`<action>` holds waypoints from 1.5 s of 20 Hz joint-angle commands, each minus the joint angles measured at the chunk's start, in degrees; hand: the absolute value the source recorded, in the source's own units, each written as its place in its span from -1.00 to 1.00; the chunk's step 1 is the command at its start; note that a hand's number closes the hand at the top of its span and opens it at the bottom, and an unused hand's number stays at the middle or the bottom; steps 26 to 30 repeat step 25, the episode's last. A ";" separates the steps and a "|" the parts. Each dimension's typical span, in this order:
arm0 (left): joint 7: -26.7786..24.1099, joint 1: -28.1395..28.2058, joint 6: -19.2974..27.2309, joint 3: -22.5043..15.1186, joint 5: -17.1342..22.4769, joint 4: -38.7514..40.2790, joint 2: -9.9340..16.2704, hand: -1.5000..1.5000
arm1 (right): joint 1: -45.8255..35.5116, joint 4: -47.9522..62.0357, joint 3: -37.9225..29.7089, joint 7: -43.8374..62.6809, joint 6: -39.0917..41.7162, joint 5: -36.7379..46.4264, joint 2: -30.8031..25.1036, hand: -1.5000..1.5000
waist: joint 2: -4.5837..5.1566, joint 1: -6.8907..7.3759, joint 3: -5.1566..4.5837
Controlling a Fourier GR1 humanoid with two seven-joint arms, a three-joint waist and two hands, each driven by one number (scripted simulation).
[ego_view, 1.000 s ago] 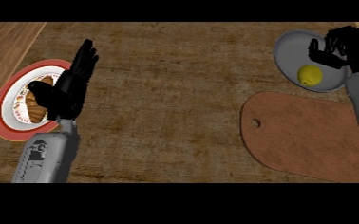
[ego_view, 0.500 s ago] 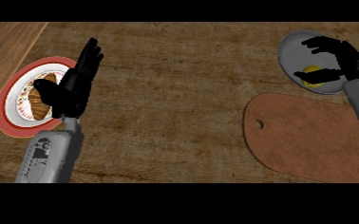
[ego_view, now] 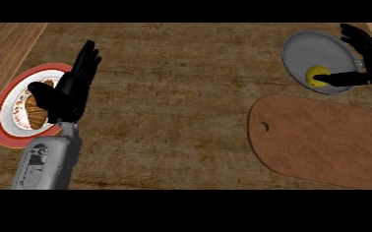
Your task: Pick the lemon from the cutting board and place it in the pan
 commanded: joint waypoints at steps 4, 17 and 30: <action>-2.24 2.69 2.15 -0.59 -1.59 -0.11 -1.61 0.00 | 2.54 3.74 -4.83 -5.54 16.97 -5.85 -7.07 -1.00 | -0.84 -1.92 -0.14; 3.65 0.91 0.84 3.53 1.02 -1.43 2.61 0.00 | 13.97 0.91 -4.14 -15.26 37.16 -9.69 -17.60 -1.00 | -2.20 -4.82 -0.35; 0.17 6.97 0.22 1.26 0.14 -4.18 0.73 0.00 | 17.15 -2.09 -0.57 -14.82 34.23 -10.05 -16.84 -1.00 | -2.09 -3.70 -0.33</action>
